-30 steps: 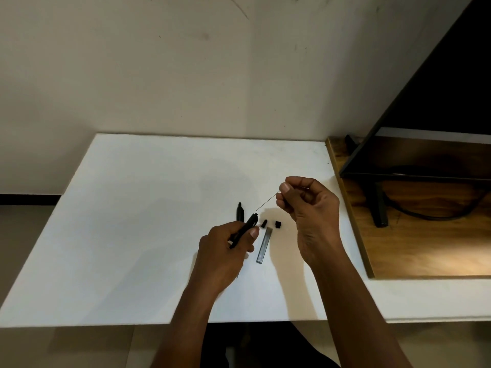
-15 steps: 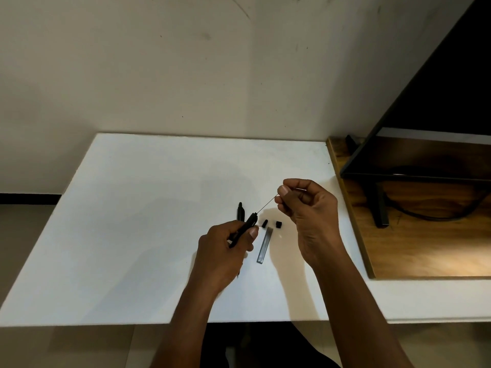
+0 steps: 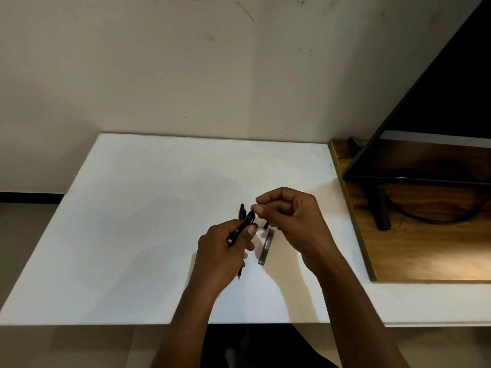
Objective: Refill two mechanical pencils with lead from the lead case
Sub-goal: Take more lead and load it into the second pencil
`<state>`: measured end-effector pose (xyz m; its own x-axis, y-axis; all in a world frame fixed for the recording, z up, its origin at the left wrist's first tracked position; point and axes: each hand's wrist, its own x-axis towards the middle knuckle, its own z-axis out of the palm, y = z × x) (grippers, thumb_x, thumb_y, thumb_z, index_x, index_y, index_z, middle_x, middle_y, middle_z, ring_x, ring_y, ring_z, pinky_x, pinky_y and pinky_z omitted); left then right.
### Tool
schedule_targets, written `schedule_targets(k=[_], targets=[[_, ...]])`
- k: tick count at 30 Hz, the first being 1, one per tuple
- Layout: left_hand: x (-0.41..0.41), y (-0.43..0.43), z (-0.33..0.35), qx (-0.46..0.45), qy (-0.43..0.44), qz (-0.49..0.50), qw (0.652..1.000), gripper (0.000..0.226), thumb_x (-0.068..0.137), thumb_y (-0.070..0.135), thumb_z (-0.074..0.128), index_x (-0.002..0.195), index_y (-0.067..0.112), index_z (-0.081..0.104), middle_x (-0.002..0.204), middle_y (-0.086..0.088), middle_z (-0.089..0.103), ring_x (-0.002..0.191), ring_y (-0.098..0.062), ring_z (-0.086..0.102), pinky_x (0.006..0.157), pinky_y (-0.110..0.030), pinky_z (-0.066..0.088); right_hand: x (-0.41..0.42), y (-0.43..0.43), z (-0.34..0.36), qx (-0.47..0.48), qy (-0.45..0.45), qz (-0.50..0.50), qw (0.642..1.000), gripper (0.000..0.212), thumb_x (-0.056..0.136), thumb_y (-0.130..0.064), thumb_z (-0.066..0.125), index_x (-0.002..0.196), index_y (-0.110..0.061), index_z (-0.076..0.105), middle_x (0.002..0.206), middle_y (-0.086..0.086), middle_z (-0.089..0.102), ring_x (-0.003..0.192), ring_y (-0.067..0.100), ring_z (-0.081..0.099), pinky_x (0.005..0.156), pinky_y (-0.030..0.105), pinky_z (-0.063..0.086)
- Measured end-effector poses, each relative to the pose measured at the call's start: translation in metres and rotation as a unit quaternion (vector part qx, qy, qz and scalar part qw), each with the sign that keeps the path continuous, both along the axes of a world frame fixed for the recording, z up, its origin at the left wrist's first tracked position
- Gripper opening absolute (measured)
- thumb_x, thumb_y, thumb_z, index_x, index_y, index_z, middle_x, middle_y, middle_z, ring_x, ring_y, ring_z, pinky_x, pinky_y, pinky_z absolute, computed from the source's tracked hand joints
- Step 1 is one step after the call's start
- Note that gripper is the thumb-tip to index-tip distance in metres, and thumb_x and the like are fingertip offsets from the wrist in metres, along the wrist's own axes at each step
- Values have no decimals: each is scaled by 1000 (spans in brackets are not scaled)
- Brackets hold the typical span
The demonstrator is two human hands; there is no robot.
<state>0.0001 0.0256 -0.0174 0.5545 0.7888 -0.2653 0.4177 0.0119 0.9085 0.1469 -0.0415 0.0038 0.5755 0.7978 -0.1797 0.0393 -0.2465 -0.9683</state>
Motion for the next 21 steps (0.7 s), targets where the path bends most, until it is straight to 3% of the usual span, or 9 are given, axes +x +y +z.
schedule_targets(k=[4, 6, 8, 9, 12, 15, 17, 21], targets=[[-1, 0, 2, -23, -36, 29, 999, 24, 94, 39, 57, 97, 23, 74, 69, 2, 73, 44, -1, 58, 46, -8, 43, 8, -3, 0, 3, -24, -9, 1000, 11, 90, -18, 72, 97, -24, 76, 97, -4, 79, 96, 16, 73, 77, 37, 60], [0, 0, 5, -43, -64, 45, 996, 24, 96, 37, 55, 104, 24, 73, 73, 0, 74, 51, -4, 62, 47, -9, 43, 14, -5, -6, -33, -97, -66, 993, 14, 90, -12, 69, 96, -23, 77, 93, -9, 78, 90, 10, 72, 72, 25, 60], [0, 0, 8, -66, -102, 61, 991, 25, 99, 35, 51, 109, 24, 71, 83, -2, 77, 66, -10, 69, 53, -10, 46, 17, -7, -13, -95, -202, -75, 972, 14, 89, -13, 70, 92, -24, 78, 84, -16, 74, 79, 0, 68, 67, 7, 48], [0, 1, 10, -78, -119, 68, 988, 26, 99, 36, 49, 111, 25, 70, 88, -1, 78, 74, -11, 72, 57, -11, 48, 17, -7, -15, -117, -235, -62, 963, 12, 88, -14, 72, 90, -24, 78, 82, -17, 73, 74, -4, 65, 65, 4, 44], [0, 2, 15, -106, -155, 75, 979, 30, 100, 37, 46, 118, 28, 67, 100, 4, 78, 91, -7, 72, 71, -20, 55, 9, -3, -19, -129, -287, -13, 949, 6, 84, -22, 77, 87, -25, 80, 84, -12, 74, 73, 0, 59, 66, 10, 38], [1, 2, 16, -104, -163, 78, 978, 32, 100, 38, 44, 120, 28, 67, 102, 6, 77, 92, -5, 72, 81, -31, 56, -4, 5, -25, -159, -354, 31, 921, 9, 87, -27, 73, 92, -26, 80, 90, -5, 72, 89, 15, 58, 74, 25, 46], [1, 2, 16, -105, -165, 77, 978, 31, 99, 38, 44, 119, 29, 67, 101, 6, 78, 91, -5, 73, 81, -32, 56, -10, 8, -26, -197, -399, 48, 895, 11, 89, -27, 70, 94, -28, 80, 91, -3, 69, 95, 21, 55, 76, 32, 46], [1, 3, 16, -105, -158, 73, 979, 27, 99, 37, 47, 114, 31, 69, 97, 6, 78, 86, -6, 73, 69, -22, 55, -11, 12, -27, -216, -422, 36, 880, 12, 91, -23, 67, 92, -26, 79, 90, -3, 68, 96, 21, 54, 70, 30, 39]])
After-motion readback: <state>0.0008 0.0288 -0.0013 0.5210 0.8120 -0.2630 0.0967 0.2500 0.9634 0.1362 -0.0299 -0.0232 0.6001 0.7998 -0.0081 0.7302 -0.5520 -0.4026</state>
